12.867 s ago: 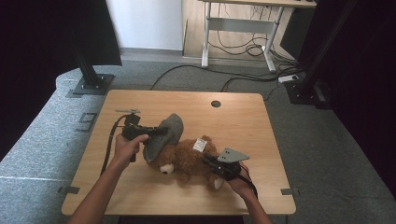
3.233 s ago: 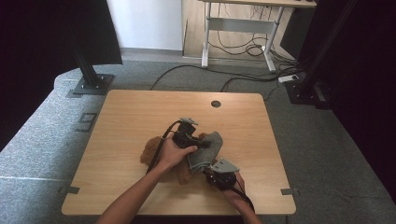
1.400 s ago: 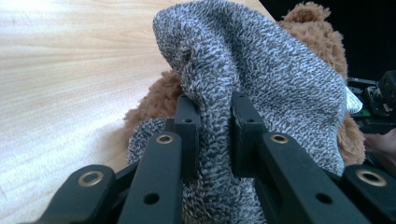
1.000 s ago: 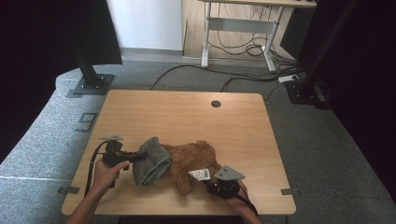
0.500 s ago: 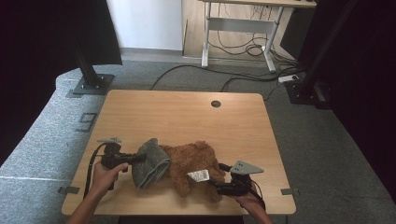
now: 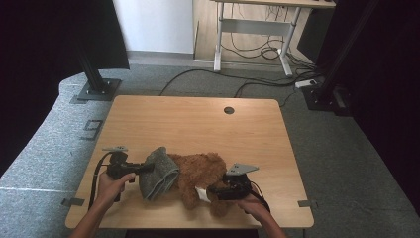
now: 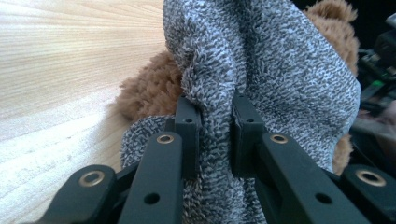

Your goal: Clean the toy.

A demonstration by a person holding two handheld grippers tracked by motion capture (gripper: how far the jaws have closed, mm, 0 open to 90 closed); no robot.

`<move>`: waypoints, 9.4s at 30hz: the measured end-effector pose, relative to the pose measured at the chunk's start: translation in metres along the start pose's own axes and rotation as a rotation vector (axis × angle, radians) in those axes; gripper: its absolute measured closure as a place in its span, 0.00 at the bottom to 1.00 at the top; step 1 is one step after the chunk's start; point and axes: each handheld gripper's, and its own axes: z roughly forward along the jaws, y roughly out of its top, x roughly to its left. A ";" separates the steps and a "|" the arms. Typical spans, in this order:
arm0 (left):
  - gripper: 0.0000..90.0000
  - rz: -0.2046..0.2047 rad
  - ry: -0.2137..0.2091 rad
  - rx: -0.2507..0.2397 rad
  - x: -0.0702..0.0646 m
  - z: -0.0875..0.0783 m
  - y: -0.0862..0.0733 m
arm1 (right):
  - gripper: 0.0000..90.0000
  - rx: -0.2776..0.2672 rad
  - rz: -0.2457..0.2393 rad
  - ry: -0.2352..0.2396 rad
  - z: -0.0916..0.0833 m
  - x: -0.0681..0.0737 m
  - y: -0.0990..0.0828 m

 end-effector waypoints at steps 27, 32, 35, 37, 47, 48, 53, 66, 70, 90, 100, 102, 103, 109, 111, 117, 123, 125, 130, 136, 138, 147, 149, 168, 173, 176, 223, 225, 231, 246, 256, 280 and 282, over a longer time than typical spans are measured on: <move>0.85 -0.010 -0.009 -0.020 0.003 0.019 0.011 | 0.76 -0.161 -0.222 -0.229 0.006 -0.014 0.009; 0.85 -0.026 -0.051 -0.008 0.003 0.016 -0.002 | 0.75 -0.147 -0.180 -0.186 0.003 -0.011 -0.005; 0.84 -0.024 -0.064 0.005 0.000 0.016 -0.007 | 0.73 -0.129 -0.146 -0.161 0.002 -0.011 -0.013; 0.84 -0.017 -0.067 0.012 -0.003 0.016 -0.009 | 0.71 -0.115 -0.126 -0.141 0.002 -0.011 -0.018; 0.84 -0.009 -0.076 0.033 -0.009 0.014 -0.016 | 0.60 -0.099 -0.073 -0.107 -0.006 -0.011 -0.027; 0.84 -0.006 -0.083 0.035 -0.010 0.013 -0.018 | 0.61 -0.091 -0.079 -0.109 -0.005 -0.011 -0.027; 0.83 0.020 -0.121 -0.025 -0.022 -0.002 -0.007 | 0.63 -0.074 -0.072 -0.126 -0.004 -0.012 -0.029; 0.83 0.142 -0.182 -0.003 -0.089 0.054 0.079 | 0.66 -0.055 -0.073 -0.175 0.005 -0.009 -0.026; 0.83 0.135 -0.194 0.032 -0.098 0.088 0.096 | 0.66 -0.051 -0.094 -0.188 0.006 -0.008 -0.026; 0.85 0.036 -0.040 0.100 -0.054 0.093 0.077 | 0.68 -0.036 -0.149 -0.225 0.006 -0.001 -0.034; 0.86 0.046 -0.044 0.044 -0.041 0.061 0.060 | 0.69 -0.031 -0.160 -0.228 0.006 0.001 -0.035; 0.86 0.051 -0.021 0.027 -0.039 0.054 0.059 | 0.69 -0.030 -0.160 -0.227 0.006 0.001 -0.035; 0.86 0.053 -0.011 0.019 -0.037 0.049 0.058 | 0.69 -0.030 -0.159 -0.228 0.006 0.001 -0.036; 0.85 0.037 0.038 -0.011 -0.020 0.020 0.040 | 0.69 -0.028 -0.150 -0.231 0.005 -0.001 -0.037; 0.85 0.023 0.042 -0.018 -0.013 0.012 0.029 | 0.69 -0.027 -0.149 -0.233 0.005 0.000 -0.037; 0.85 -0.025 0.076 -0.016 0.006 -0.003 0.006 | 0.69 -0.028 -0.141 -0.236 0.006 0.000 -0.036; 0.84 -0.035 0.080 -0.032 0.009 -0.003 0.007 | 0.69 -0.028 -0.137 -0.233 0.006 -0.001 -0.036; 0.84 -0.028 0.081 -0.049 0.006 -0.005 0.014 | 0.69 -0.029 -0.132 -0.234 0.006 -0.002 -0.037; 0.85 0.030 0.038 -0.107 -0.012 -0.011 0.039 | 0.69 -0.028 -0.132 -0.233 0.006 -0.002 -0.037; 0.85 0.092 -0.005 -0.110 -0.040 0.001 0.065 | 0.69 -0.028 -0.130 -0.233 0.006 -0.002 -0.036; 0.85 0.108 -0.014 -0.092 -0.048 0.012 0.072 | 0.69 -0.027 -0.130 -0.232 0.006 -0.002 -0.036; 0.86 0.193 -0.016 -0.002 -0.087 0.067 0.097 | 0.69 -0.029 -0.127 -0.228 0.006 -0.003 -0.037; 0.86 0.209 -0.019 0.025 -0.095 0.080 0.101 | 0.69 -0.029 -0.127 -0.229 0.006 -0.003 -0.037; 0.85 0.212 -0.061 0.096 -0.119 0.136 0.108 | 0.69 -0.026 -0.121 -0.228 0.007 -0.003 -0.037; 0.85 0.222 -0.056 0.117 -0.125 0.153 0.110 | 0.69 -0.028 -0.122 -0.228 0.007 -0.003 -0.037; 0.85 0.235 -0.022 0.142 -0.128 0.165 0.112 | 0.70 -0.027 -0.121 -0.226 0.007 -0.003 -0.037; 0.85 -0.036 0.218 0.197 0.013 0.077 0.082 | 0.72 -0.019 -0.153 -0.261 0.005 0.003 -0.041; 0.85 -0.042 0.218 0.198 0.016 0.077 0.080 | 0.71 -0.026 -0.145 -0.254 0.004 0.003 -0.041; 0.85 -0.042 0.210 0.199 0.016 0.080 0.078 | 0.64 -0.053 -0.128 -0.232 0.000 0.001 -0.041; 0.85 -0.056 0.192 0.187 0.018 0.081 0.077 | 0.31 -0.212 0.004 -0.205 -0.053 -0.017 -0.026; 0.85 -0.051 0.195 0.187 0.017 0.081 0.078 | 0.32 -0.211 0.040 -0.236 -0.046 -0.049 0.008; 0.85 -0.045 0.189 0.197 0.016 0.088 0.078 | 0.44 -0.004 0.156 -0.189 0.023 -0.108 0.007; 0.85 -0.046 0.187 0.196 0.016 0.089 0.077 | 0.52 0.003 0.146 -0.191 0.024 -0.106 0.007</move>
